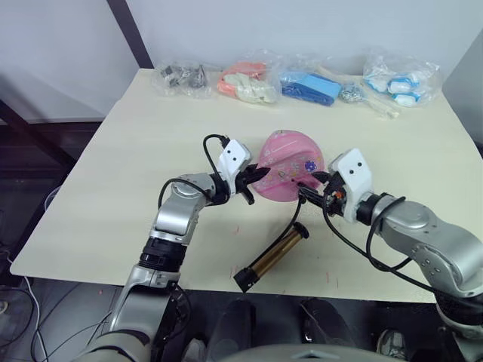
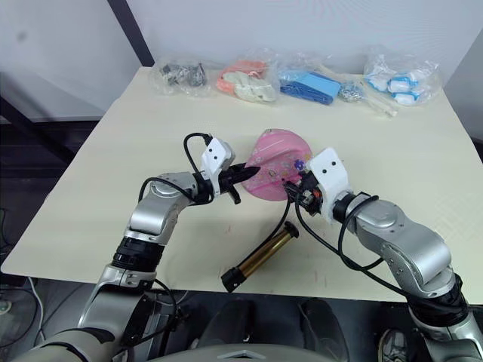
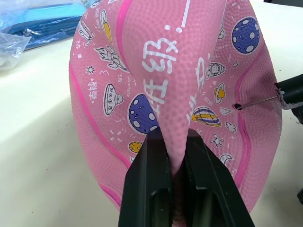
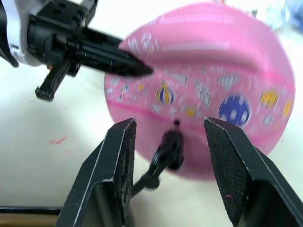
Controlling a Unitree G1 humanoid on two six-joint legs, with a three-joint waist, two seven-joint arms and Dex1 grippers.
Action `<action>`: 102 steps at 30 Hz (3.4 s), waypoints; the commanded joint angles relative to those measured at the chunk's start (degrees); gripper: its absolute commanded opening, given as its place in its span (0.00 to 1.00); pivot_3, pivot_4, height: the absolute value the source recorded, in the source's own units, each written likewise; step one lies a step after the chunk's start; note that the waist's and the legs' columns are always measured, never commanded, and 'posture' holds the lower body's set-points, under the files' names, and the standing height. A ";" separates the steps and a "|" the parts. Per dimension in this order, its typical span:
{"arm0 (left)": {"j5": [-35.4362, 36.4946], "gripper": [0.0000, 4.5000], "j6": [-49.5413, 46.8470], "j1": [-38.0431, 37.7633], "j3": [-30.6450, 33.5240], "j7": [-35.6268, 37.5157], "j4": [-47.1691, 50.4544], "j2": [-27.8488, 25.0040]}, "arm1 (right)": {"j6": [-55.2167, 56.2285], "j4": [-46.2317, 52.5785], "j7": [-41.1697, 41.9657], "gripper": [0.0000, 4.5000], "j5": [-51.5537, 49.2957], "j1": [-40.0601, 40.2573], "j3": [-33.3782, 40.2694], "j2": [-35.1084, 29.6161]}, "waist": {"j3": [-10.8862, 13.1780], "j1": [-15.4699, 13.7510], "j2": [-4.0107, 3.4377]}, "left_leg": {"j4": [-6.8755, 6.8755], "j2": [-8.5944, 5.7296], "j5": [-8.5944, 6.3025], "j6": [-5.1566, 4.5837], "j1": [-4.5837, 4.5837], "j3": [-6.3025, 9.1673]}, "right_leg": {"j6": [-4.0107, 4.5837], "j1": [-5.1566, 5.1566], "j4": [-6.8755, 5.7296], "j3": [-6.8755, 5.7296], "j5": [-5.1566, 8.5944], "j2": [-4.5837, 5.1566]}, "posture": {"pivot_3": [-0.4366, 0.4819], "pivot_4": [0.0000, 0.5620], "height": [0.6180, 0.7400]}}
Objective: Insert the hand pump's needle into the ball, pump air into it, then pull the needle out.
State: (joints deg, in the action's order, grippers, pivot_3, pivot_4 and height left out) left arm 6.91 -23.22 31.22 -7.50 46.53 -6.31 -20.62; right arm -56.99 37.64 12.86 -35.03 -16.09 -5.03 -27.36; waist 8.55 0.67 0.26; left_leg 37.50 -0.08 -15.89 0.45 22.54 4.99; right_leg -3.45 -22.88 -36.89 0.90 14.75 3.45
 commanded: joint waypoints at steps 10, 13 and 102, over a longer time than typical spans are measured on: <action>-0.88 0.00 -2.63 -1.32 -3.51 1.00 -3.13 -0.01 | -0.57 1.94 -5.24 0.52 -2.33 3.90 5.19 9.78 | 0.00 0.05 -0.02 | 0.01 -0.03 0.02 0.03 -0.15 -0.01 | 0.01 0.11 -0.06 0.05 0.00 0.00 | 0.48 0.27 1.00; -0.88 0.00 -2.67 -1.30 -3.57 1.05 -3.07 -0.02 | -0.74 1.68 -5.73 0.52 -1.77 4.18 4.35 10.62 | 0.00 0.05 -0.01 | 0.01 -0.03 0.03 0.05 -0.23 -0.03 | 0.00 0.18 -0.08 0.06 0.00 0.00 | 0.48 0.27 1.00; 1.05 0.00 -3.99 -2.90 -4.56 2.74 -1.14 0.75 | -19.35 -5.17 4.82 0.08 13.34 -22.49 -19.86 -4.57 | -0.06 0.25 0.05 | 0.05 -0.06 0.05 0.08 -0.71 -0.22 | 0.05 0.36 -0.57 0.33 0.03 0.01 | 0.48 0.27 1.00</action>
State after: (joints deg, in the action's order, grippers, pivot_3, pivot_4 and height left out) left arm 7.92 -24.39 30.48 -7.50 46.60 -6.08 -20.76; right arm -76.37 31.77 16.24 -22.13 -37.12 -22.84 -31.57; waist 8.50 0.91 0.30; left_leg 37.54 -0.14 -15.84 0.53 21.82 4.77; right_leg -3.40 -22.52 -37.46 1.23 14.78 3.46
